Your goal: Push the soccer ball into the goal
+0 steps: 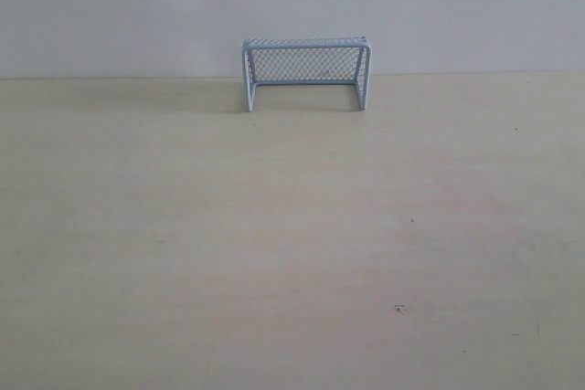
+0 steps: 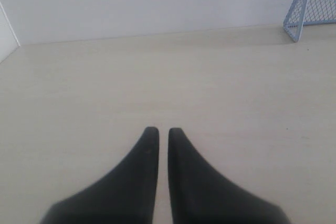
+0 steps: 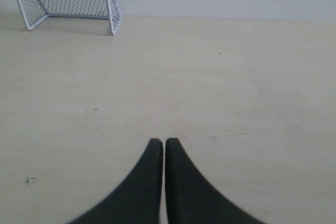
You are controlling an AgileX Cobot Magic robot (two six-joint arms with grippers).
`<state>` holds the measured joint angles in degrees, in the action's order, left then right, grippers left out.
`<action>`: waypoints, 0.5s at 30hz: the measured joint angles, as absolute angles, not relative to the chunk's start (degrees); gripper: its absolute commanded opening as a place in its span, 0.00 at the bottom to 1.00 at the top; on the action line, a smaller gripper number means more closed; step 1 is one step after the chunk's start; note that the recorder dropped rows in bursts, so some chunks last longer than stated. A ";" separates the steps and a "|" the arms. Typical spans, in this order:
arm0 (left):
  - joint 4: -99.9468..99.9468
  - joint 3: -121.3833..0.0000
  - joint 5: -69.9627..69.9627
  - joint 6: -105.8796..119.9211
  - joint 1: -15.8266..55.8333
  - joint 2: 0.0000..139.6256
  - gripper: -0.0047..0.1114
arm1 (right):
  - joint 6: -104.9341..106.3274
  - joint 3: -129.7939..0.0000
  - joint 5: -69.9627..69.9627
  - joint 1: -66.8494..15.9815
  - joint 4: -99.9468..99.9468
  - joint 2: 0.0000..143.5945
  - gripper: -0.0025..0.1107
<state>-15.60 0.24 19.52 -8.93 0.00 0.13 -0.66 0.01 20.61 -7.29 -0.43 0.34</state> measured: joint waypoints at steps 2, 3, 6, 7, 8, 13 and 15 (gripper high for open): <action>-15.60 0.24 19.52 -8.93 0.00 0.13 0.09 | -0.66 0.01 20.61 -7.29 -0.43 0.34 0.02; -15.60 0.24 19.52 -8.93 0.00 0.13 0.09 | -0.66 0.01 20.61 -7.29 -0.43 0.34 0.02; -15.60 0.24 19.52 -8.93 0.00 0.13 0.09 | -0.66 0.01 20.61 -7.29 -0.43 0.34 0.02; -15.60 0.24 19.52 -8.93 0.00 0.13 0.09 | -0.66 0.01 20.61 -7.29 -0.31 0.34 0.02; -15.60 0.24 19.52 -8.93 0.00 0.13 0.09 | -0.66 0.01 20.61 -7.29 0.00 0.34 0.02; -15.60 0.24 19.52 -8.93 0.00 0.13 0.09 | -0.66 0.01 20.61 -7.29 0.00 0.34 0.02; -15.60 0.24 19.52 -8.93 0.00 0.13 0.09 | -0.66 0.01 20.61 -7.29 0.00 0.34 0.02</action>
<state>-15.60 0.24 19.52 -8.93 0.00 0.13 -0.66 0.01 20.61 -7.29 0.00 0.34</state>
